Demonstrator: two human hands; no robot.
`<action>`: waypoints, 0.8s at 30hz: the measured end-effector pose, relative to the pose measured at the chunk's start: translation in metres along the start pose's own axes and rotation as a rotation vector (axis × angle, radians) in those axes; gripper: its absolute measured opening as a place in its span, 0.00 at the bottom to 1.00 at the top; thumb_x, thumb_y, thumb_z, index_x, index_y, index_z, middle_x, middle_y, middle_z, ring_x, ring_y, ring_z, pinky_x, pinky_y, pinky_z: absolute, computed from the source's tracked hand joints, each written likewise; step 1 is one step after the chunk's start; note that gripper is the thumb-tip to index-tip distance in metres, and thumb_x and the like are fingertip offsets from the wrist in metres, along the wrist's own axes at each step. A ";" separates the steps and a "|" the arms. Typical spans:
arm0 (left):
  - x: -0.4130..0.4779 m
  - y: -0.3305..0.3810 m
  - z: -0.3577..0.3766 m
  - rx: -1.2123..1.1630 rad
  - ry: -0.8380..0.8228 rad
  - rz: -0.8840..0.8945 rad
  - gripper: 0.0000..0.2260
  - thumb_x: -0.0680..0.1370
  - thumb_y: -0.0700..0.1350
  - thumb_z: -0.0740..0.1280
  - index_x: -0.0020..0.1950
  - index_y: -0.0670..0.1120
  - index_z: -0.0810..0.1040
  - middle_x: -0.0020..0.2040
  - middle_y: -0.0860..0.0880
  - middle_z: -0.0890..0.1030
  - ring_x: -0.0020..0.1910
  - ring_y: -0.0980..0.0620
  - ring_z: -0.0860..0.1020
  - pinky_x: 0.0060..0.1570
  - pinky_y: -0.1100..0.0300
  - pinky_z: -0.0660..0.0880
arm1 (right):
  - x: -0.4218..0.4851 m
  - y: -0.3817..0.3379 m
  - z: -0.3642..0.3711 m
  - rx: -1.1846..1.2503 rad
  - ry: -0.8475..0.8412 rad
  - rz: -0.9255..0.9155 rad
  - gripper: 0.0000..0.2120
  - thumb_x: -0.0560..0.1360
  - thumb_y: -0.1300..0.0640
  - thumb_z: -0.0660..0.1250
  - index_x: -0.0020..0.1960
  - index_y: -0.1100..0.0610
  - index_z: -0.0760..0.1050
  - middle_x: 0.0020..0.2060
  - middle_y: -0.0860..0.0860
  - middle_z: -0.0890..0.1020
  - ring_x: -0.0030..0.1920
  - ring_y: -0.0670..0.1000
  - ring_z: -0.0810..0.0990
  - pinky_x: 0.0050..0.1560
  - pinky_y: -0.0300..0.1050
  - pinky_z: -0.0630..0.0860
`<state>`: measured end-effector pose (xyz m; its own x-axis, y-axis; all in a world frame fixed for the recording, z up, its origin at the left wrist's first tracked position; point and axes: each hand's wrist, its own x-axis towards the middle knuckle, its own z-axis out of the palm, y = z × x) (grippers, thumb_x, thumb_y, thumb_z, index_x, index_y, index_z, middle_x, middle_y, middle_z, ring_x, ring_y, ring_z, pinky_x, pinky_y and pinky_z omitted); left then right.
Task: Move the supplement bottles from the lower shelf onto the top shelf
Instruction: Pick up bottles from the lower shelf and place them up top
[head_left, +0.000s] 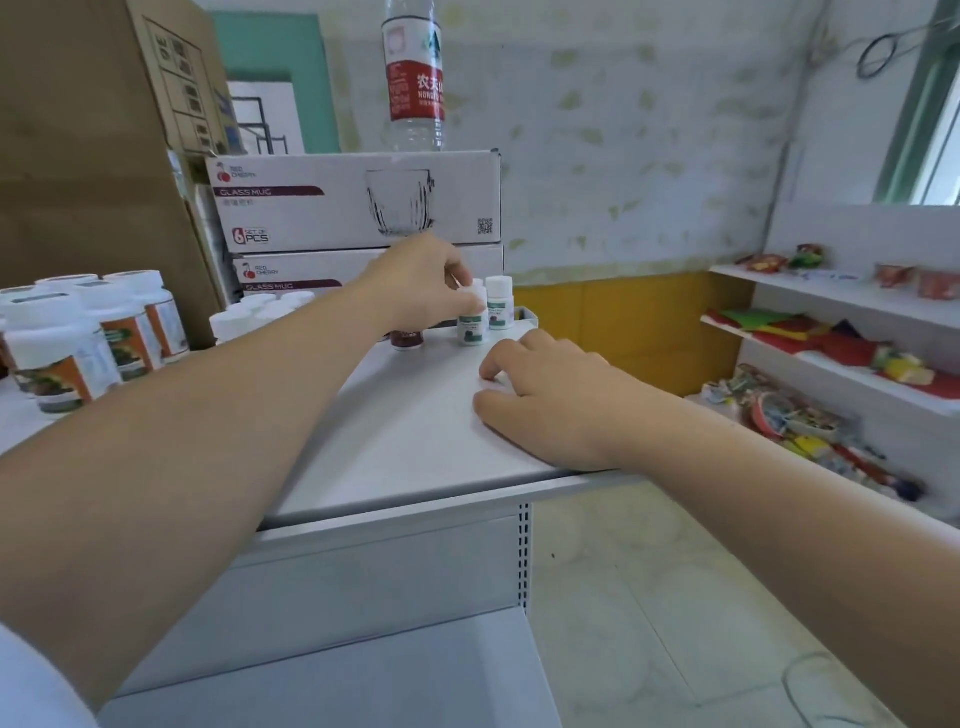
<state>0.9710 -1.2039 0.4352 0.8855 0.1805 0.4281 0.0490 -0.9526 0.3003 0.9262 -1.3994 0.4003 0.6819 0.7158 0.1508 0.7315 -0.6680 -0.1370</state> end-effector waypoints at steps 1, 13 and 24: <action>0.001 -0.001 0.001 -0.009 0.008 0.000 0.11 0.72 0.54 0.75 0.51 0.52 0.80 0.42 0.59 0.79 0.48 0.52 0.79 0.55 0.55 0.76 | 0.000 0.000 0.000 -0.003 0.001 -0.001 0.21 0.80 0.43 0.51 0.69 0.50 0.66 0.65 0.53 0.70 0.63 0.57 0.68 0.64 0.55 0.66; -0.002 -0.002 0.013 0.062 0.062 0.089 0.09 0.76 0.55 0.71 0.50 0.53 0.74 0.45 0.55 0.79 0.49 0.49 0.76 0.58 0.50 0.72 | -0.001 0.000 0.000 -0.003 0.015 0.010 0.22 0.80 0.42 0.52 0.71 0.49 0.65 0.67 0.53 0.69 0.65 0.56 0.69 0.64 0.54 0.66; -0.024 0.000 -0.026 0.147 -0.002 0.078 0.15 0.77 0.52 0.69 0.63 0.50 0.75 0.51 0.52 0.80 0.50 0.49 0.77 0.50 0.55 0.73 | 0.003 -0.001 -0.002 -0.023 0.017 0.017 0.20 0.79 0.42 0.53 0.67 0.48 0.68 0.65 0.53 0.70 0.62 0.56 0.71 0.63 0.55 0.69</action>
<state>0.9377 -1.2015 0.4471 0.8902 0.1045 0.4434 0.0474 -0.9893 0.1379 0.9273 -1.3969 0.4032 0.6942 0.7006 0.1651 0.7191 -0.6848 -0.1177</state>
